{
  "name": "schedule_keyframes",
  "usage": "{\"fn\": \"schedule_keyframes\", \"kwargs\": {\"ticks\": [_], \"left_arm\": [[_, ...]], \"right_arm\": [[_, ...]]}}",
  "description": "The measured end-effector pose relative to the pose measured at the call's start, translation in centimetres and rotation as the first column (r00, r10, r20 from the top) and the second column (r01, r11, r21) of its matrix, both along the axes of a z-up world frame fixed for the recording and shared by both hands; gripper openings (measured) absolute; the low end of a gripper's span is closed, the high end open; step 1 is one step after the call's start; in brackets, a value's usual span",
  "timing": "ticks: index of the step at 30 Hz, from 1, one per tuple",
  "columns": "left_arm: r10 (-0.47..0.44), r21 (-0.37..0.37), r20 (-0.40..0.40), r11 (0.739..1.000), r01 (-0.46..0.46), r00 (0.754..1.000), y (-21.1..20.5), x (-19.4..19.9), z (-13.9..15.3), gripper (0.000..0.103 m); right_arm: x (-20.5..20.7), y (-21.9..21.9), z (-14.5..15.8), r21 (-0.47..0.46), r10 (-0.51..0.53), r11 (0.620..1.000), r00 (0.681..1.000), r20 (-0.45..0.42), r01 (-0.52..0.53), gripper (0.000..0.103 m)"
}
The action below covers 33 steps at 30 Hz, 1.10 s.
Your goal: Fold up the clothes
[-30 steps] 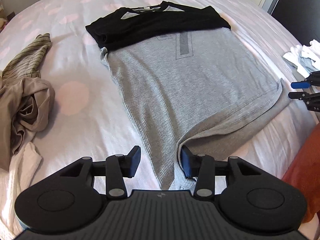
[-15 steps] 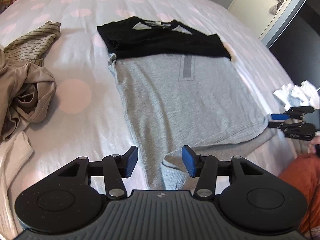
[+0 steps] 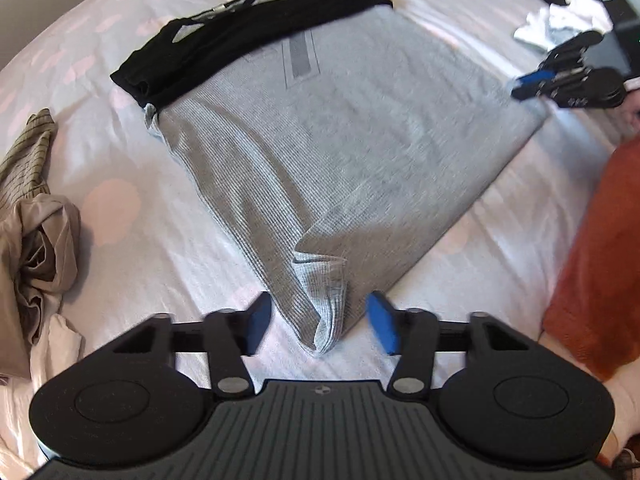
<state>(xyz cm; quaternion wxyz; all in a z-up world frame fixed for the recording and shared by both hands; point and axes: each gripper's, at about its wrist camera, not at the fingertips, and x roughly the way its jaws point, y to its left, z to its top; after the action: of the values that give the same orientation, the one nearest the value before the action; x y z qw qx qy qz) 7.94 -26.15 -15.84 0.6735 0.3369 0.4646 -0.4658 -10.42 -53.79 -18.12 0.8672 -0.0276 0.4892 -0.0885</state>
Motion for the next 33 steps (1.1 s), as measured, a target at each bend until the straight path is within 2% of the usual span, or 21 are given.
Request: {"fn": "schedule_keyframes", "kwargs": {"ticks": [3, 6, 11, 16, 20, 26, 33], "left_arm": [[0.038, 0.007, 0.002, 0.999, -0.038, 0.999, 0.0, 0.6, -0.3, 0.005], [0.117, -0.057, -0.017, 0.991, -0.118, 0.993, 1.0, 2.4, 1.0, 0.004], [0.221, -0.205, -0.006, 0.954, -0.217, 0.975, 3.0, 5.0, 4.6, 0.003], [0.26, -0.316, 0.076, 0.922, -0.224, 0.963, 2.3, 6.9, 8.4, 0.003], [0.272, -0.369, 0.171, 0.909, -0.195, 0.947, 0.3, 8.4, 11.0, 0.003], [0.288, -0.382, 0.273, 0.908, -0.171, 0.918, -3.1, 12.1, 13.3, 0.003], [0.303, -0.361, 0.338, 0.916, -0.174, 0.891, -7.1, 17.4, 12.6, 0.003]], "right_arm": [[-0.6, 0.0, 0.8, -0.001, -0.004, 1.0, 0.999, 0.036, 0.004, 0.008], [-1.3, -0.1, 1.8, 0.007, -0.029, 1.0, 0.996, 0.083, 0.029, 0.007], [-2.1, -0.4, 4.2, -0.001, -0.068, 0.998, 0.983, 0.169, 0.069, 0.006], [-0.9, -1.1, 7.9, -0.048, -0.094, 0.993, 0.963, 0.254, 0.109, 0.006], [1.3, -2.1, 11.1, -0.1, -0.103, 0.985, 0.945, 0.311, 0.141, 0.006], [6.0, -3.6, 13.9, -0.203, -0.078, 0.967, 0.939, 0.334, 0.153, 0.006], [13.2, -6.4, 13.7, -0.253, -0.082, 0.951, 0.932, 0.352, 0.179, 0.006]]}}
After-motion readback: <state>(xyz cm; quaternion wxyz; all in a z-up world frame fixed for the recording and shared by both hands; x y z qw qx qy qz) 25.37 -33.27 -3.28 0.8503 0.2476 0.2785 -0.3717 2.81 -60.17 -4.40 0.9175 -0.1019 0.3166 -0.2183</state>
